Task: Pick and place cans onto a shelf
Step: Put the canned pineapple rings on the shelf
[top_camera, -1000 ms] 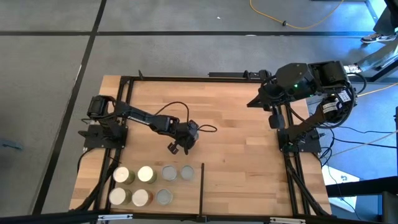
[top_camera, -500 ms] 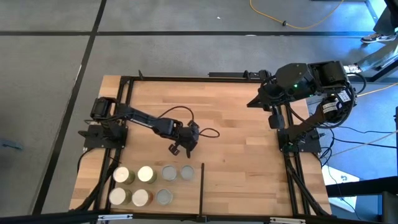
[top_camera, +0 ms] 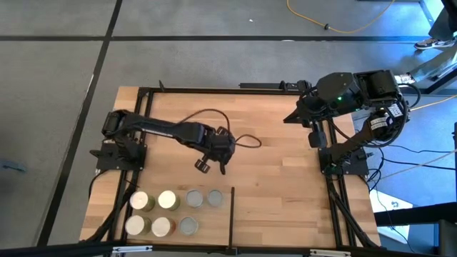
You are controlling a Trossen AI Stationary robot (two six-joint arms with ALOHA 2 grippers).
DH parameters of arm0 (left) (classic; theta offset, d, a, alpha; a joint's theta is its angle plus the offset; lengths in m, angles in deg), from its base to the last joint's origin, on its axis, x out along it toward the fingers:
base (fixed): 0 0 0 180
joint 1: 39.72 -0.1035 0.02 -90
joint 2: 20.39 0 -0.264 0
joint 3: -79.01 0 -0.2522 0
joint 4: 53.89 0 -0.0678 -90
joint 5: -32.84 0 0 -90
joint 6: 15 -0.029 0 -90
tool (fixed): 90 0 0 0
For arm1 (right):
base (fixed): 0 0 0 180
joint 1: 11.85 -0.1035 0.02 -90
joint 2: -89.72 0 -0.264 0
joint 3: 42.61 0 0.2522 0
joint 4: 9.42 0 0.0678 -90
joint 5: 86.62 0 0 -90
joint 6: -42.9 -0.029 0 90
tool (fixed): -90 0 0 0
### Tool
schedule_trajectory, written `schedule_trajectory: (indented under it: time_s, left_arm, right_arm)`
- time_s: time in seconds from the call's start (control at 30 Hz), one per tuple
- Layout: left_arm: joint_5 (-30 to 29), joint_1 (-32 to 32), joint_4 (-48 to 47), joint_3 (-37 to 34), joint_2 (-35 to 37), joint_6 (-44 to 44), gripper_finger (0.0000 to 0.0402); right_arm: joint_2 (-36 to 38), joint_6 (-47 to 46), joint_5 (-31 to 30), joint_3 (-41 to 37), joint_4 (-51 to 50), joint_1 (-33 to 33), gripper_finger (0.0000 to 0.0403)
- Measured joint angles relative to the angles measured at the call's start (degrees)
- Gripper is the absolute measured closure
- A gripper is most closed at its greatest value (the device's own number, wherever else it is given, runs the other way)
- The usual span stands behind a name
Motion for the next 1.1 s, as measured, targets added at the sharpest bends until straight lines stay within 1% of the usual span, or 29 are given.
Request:
schedule_trajectory:
  time_s: [0.13, 0.2, 0.27, 0.33, 0.4, 0.47, 0.5, 0.67, 0.87, 1.0, 1.1]
  left_arm:
    - [0.0, 0.6, -7.1, 7.5, 2.4, 1.7, 0.0396]
    - [0.9, 1.3, -11.2, 11.3, 3.7, 3.3, 0.0396]
    - [2.4, 2.6, -14.0, 14.9, 5.4, 5.5, 0.0396]
    - [5.3, 4.5, -16.5, 17.9, 6.4, 7.8, 0.0396]
    - [8.3, 6.8, -17.5, 20.1, 6.9, 8.9, 0.0396]
    - [9.9, 9.7, -18.9, 21.6, 7.3, 9.7, 0.0396]
    - [10.7, 11.1, -18.6, 22.0, 7.3, 10.2, 0.0396]
    - [10.8, 18.9, -17.2, 22.3, 7.1, 14.5, 0.0397]
    - [12.1, 25.9, -11.3, 22.3, 7.1, 18.2, 0.0397]
    - [11.8, 28.3, -3.9, 18.6, 7.1, 21.4, 0.0397]
    - [10.4, 29.4, 2.9, 14.4, 7.1, 26.2, 0.0397]
  right_arm:
    - [0.0, 0.1, 0.0, 0.0, 0.0, 0.0, 0.0385]
    - [0.0, 0.1, 0.0, 0.0, 0.0, 0.0, 0.0385]
    - [0.0, 0.2, 0.0, 0.0, 0.0, 0.0, 0.0385]
    - [0.0, 0.2, 0.0, 0.0, 0.0, 0.0, 0.0385]
    - [0.0, 0.2, 0.0, 0.0, 0.0, 0.0, 0.0385]
    - [0.0, 0.2, 0.0, 0.0, 0.0, 0.0, 0.0385]
    - [0.0, 0.1, 0.0, 0.0, 0.0, 0.0, 0.0385]
    - [0.0, 0.0, 0.0, 0.0, 0.0, 0.0, 0.0385]
    - [0.0, -0.1, -0.1, 0.0, 0.0, 0.0, 0.0385]
    - [0.0, -1.7, -0.1, 0.0, 0.0, 0.0, 0.0385]
    - [0.0, -1.9, -0.1, 0.0, 0.0, 0.0, 0.0385]
